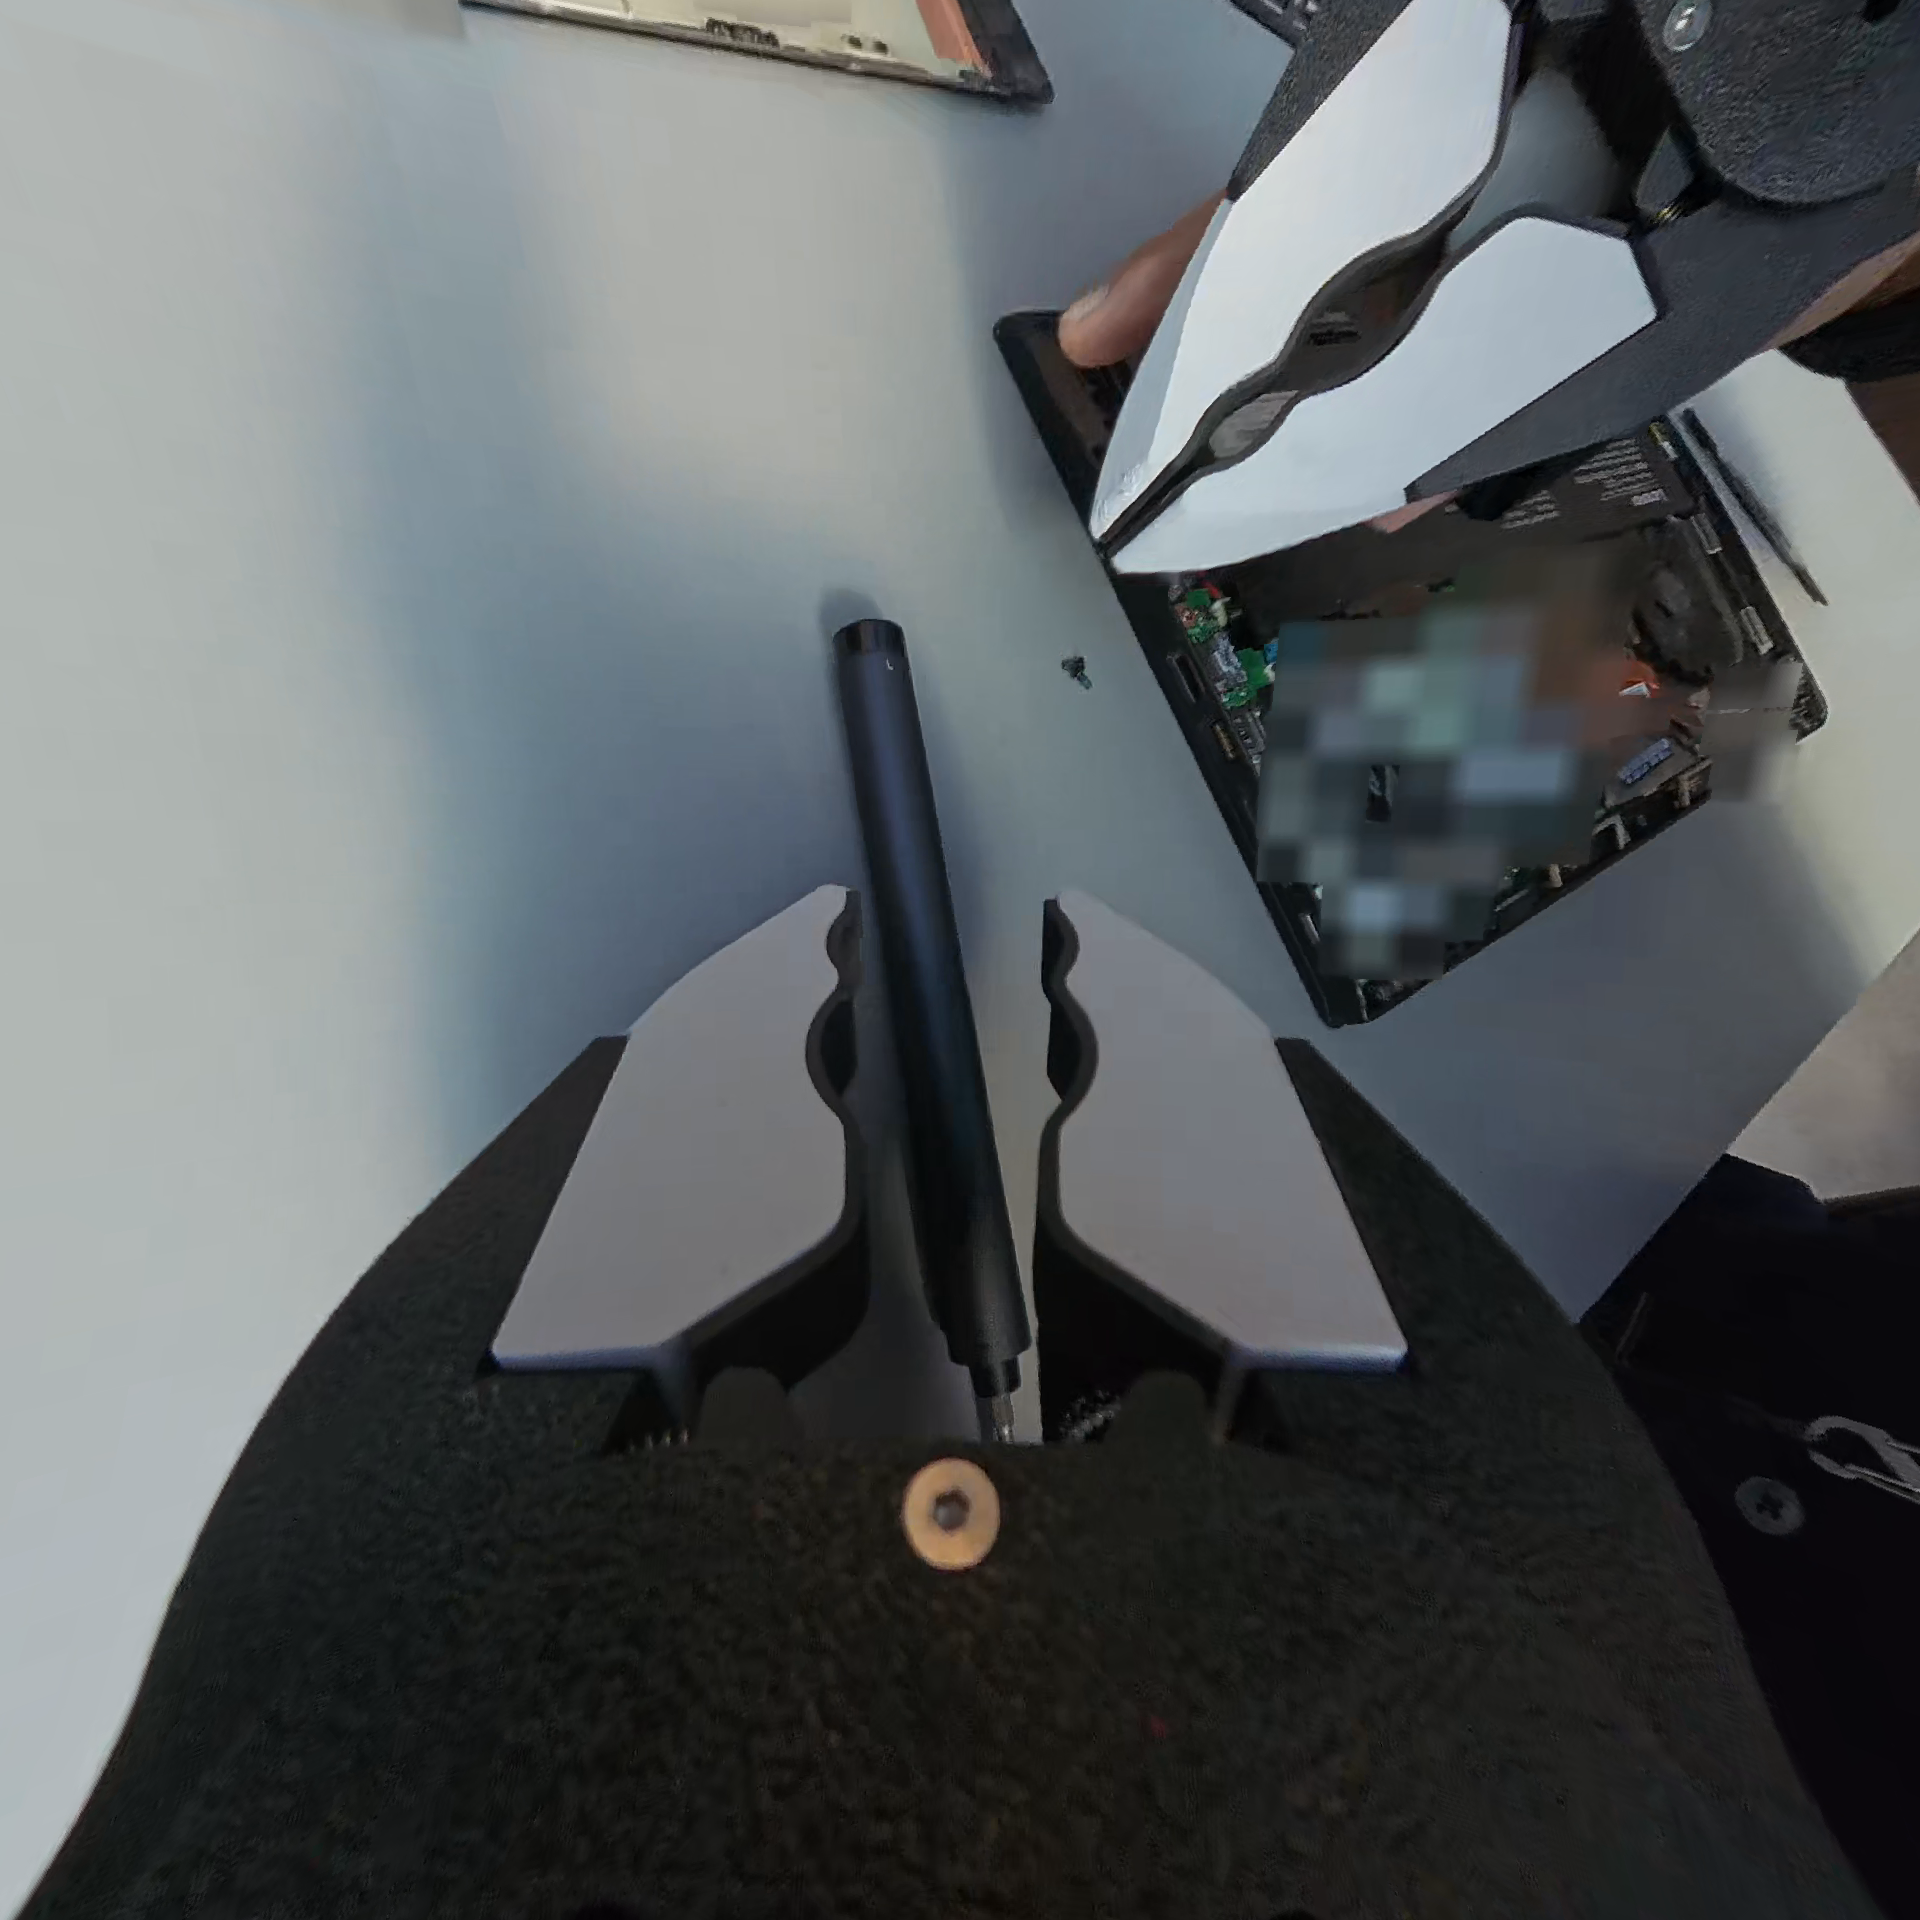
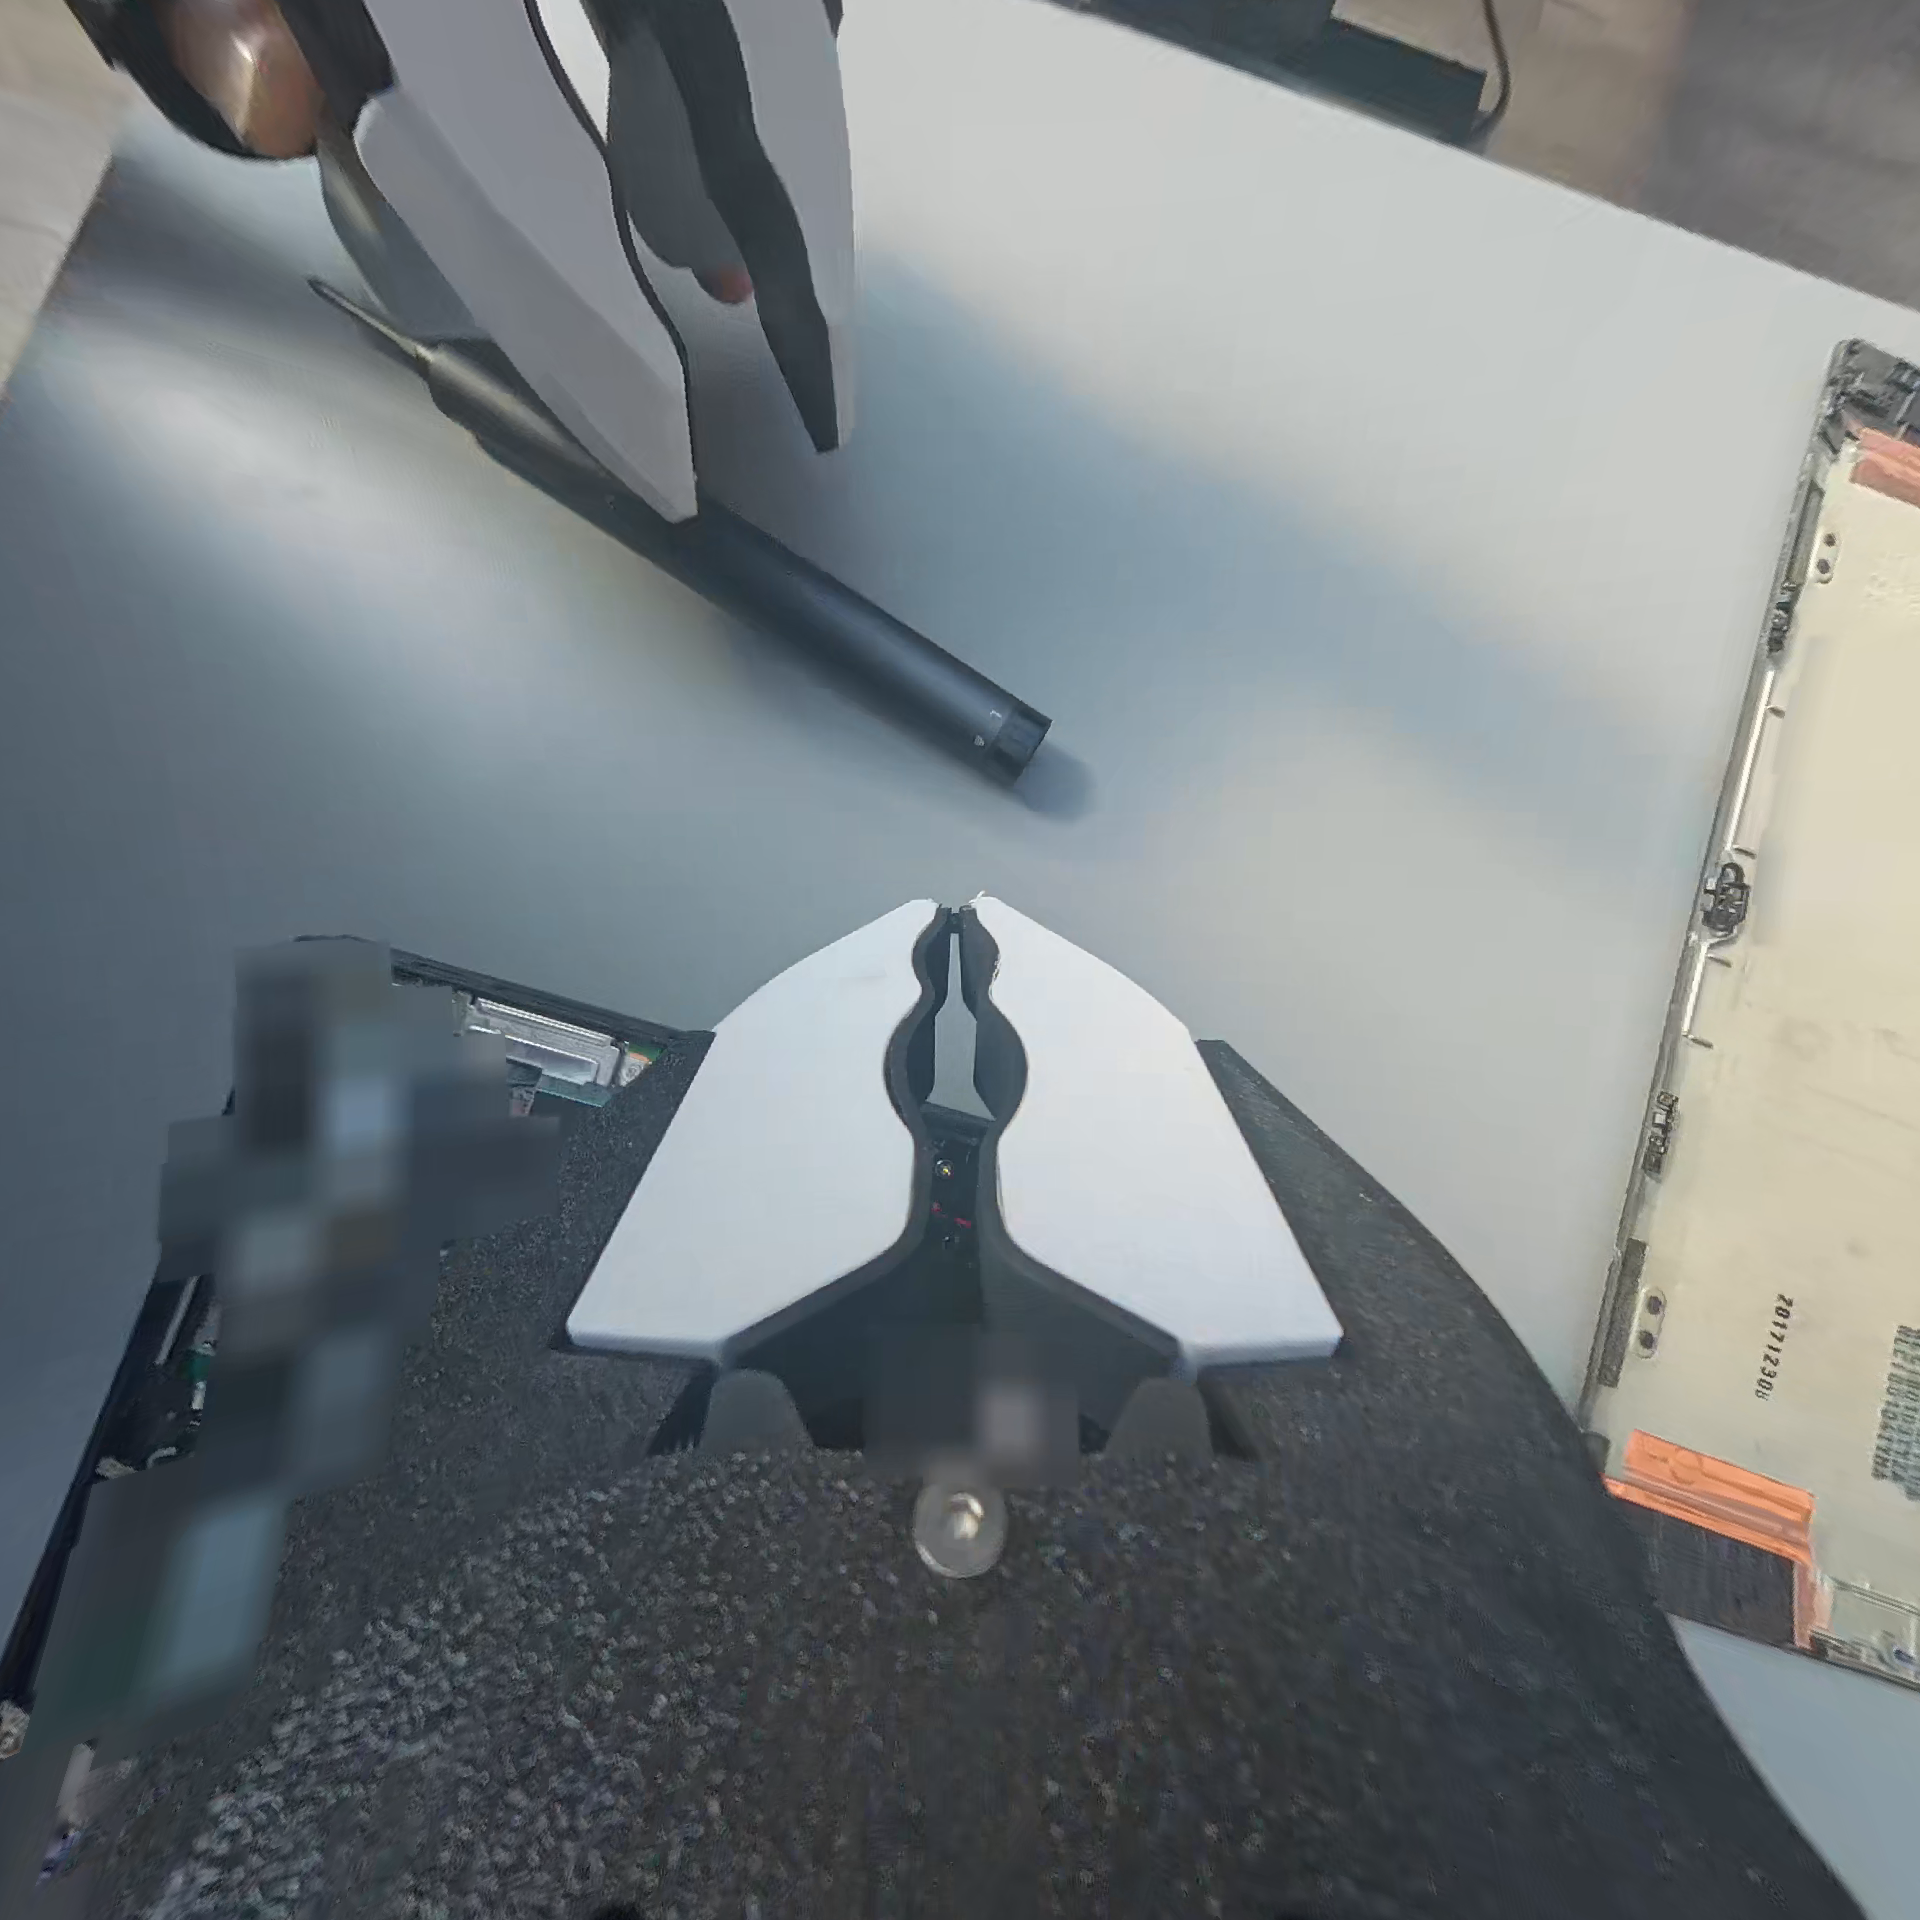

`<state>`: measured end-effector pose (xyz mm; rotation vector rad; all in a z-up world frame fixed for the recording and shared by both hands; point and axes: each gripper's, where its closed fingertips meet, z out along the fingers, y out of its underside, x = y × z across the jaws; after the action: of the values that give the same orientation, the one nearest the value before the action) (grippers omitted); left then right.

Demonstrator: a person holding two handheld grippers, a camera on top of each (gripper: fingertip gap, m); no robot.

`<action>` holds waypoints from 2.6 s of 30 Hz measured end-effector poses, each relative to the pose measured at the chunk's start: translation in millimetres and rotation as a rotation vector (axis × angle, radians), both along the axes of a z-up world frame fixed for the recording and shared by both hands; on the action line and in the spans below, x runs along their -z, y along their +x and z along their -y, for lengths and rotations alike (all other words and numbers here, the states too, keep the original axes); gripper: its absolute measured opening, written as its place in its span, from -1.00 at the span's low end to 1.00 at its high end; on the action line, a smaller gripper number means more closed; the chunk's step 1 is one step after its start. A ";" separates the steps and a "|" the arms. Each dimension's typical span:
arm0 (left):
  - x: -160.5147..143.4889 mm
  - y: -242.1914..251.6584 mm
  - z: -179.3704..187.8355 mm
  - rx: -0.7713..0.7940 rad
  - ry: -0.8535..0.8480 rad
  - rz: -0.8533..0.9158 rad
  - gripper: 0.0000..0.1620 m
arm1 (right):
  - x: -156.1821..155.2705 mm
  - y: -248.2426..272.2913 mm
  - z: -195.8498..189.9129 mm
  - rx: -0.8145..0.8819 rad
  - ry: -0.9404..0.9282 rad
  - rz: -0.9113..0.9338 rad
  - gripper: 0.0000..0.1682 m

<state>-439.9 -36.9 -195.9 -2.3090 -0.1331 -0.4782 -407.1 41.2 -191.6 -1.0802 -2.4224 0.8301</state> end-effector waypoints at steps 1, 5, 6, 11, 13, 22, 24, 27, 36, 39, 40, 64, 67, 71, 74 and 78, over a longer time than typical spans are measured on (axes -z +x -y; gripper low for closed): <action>-7.1 0.1 -5.8 0.001 0.044 -0.021 -0.61 | -11.1 -0.3 3.3 0.039 -0.062 -0.040 -0.98; -44.9 16.7 -30.1 0.029 0.263 -0.097 -0.67 | -63.7 5.9 20.5 0.178 -0.422 -0.172 -0.99; -52.8 22.3 -34.7 0.036 0.308 -0.119 -0.70 | -77.3 8.9 23.6 0.204 -0.523 -0.202 -0.99; -73.0 53.3 -52.2 0.081 0.400 -0.126 -0.90 | -117.2 26.6 27.9 0.275 -0.859 -0.310 -0.99; -75.2 62.4 -57.3 0.102 0.398 -0.104 -0.91 | -114.0 34.7 23.1 0.297 -0.832 -0.321 -0.99; -92.8 98.5 -72.2 0.166 0.410 0.105 -1.00 | -125.5 62.6 20.7 0.253 -0.812 -0.429 -0.99; -94.6 101.7 -73.7 0.179 0.409 0.111 -1.00 | -124.9 63.5 20.1 0.247 -0.796 -0.434 -0.99; -98.4 101.3 -73.9 0.185 0.414 0.131 -1.00 | -126.7 64.1 22.2 0.224 -0.795 -0.448 -0.99; -109.5 104.8 -69.2 0.205 0.441 0.274 -1.00 | -124.4 58.8 27.5 0.194 -0.714 -0.486 -0.99; -108.1 101.3 -65.8 0.203 0.442 0.307 -1.00 | -120.0 57.2 29.4 0.188 -0.665 -0.476 -0.99; -106.7 100.2 -65.0 0.203 0.439 0.310 -1.00 | -118.0 55.8 29.6 0.189 -0.648 -0.469 -0.99; -134.8 88.1 -36.1 0.329 0.594 0.456 -0.93 | -131.1 46.3 46.6 0.088 -0.696 -0.489 -0.99; -147.4 86.6 -32.4 0.326 0.720 0.306 -1.00 | -145.9 50.3 47.3 0.109 -0.963 -0.436 -0.99; -148.0 91.5 -28.9 0.360 0.788 0.025 -0.89 | -157.5 54.4 42.9 0.152 -1.271 -0.337 -0.99; -144.9 94.0 -29.2 0.382 0.800 -0.084 -0.85 | -153.2 55.7 47.1 0.171 -1.303 -0.267 -0.99; -142.6 96.0 -31.6 0.400 0.810 -0.161 -0.84 | -144.1 57.2 53.0 0.185 -1.285 -0.198 -0.99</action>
<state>-343.9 -5.3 -53.3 -1.5526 0.5210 -0.4328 -350.0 -11.7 -47.5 -1.4194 -1.4092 2.3741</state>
